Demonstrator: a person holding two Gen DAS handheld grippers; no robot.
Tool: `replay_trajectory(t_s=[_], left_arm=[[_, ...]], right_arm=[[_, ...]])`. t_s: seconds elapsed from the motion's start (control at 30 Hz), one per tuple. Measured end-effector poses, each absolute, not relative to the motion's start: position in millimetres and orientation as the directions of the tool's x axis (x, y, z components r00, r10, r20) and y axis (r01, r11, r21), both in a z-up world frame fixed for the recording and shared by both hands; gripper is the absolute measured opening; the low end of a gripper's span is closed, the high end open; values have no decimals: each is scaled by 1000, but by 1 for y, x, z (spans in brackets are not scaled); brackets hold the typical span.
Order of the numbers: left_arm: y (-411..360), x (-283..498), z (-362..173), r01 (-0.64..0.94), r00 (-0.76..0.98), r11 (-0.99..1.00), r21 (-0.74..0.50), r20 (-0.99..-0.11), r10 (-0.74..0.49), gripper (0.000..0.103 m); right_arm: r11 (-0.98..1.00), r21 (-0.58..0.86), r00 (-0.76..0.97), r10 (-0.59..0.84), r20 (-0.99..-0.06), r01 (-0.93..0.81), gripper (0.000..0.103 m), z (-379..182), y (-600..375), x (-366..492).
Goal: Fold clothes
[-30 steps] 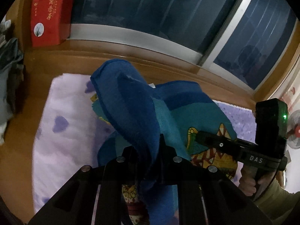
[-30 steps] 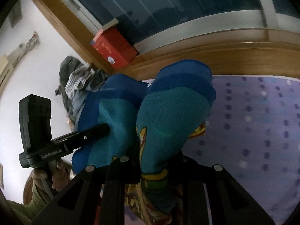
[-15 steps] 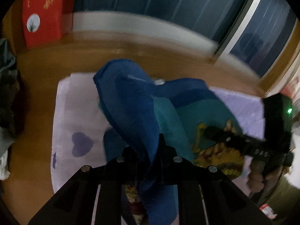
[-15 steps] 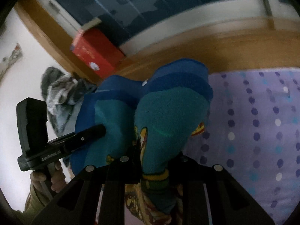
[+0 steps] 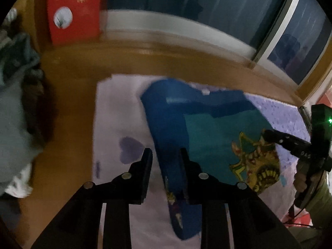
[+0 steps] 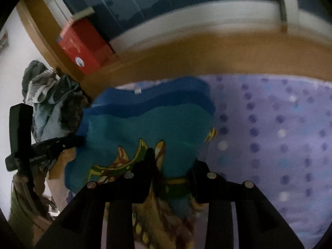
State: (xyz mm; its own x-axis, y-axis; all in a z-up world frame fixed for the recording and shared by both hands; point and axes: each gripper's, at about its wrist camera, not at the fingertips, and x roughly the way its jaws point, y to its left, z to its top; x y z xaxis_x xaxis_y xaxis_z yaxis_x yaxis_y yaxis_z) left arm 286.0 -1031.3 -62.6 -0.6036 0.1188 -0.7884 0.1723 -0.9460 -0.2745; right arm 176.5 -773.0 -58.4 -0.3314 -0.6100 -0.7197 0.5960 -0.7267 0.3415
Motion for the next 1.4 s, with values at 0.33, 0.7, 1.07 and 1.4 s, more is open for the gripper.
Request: replay_trajectory(t_s=[0.33,0.7,1.07,1.4], left_arm=[[-1021,233,-73,161,-571,-955,-250,-813,117,26],[-1029,206,-101,177,-582,-949,-260,-806,112,26],[-1004,276,-60,198,-589,-926,-322,-794,150,26],[-981,299,-107,231,-524,-938,-259,-845,105,26]], right_arm=[[-686,259,-322,-597,-735,680,29,-52,-835,147],[-760,286,-314,-536,-784,583,27,-97,-848,108],[-693,272,-301,-585,-753,668,27,-34,-819,186],[-694,345,-184,-567,-803,632,27,-86,-802,218]])
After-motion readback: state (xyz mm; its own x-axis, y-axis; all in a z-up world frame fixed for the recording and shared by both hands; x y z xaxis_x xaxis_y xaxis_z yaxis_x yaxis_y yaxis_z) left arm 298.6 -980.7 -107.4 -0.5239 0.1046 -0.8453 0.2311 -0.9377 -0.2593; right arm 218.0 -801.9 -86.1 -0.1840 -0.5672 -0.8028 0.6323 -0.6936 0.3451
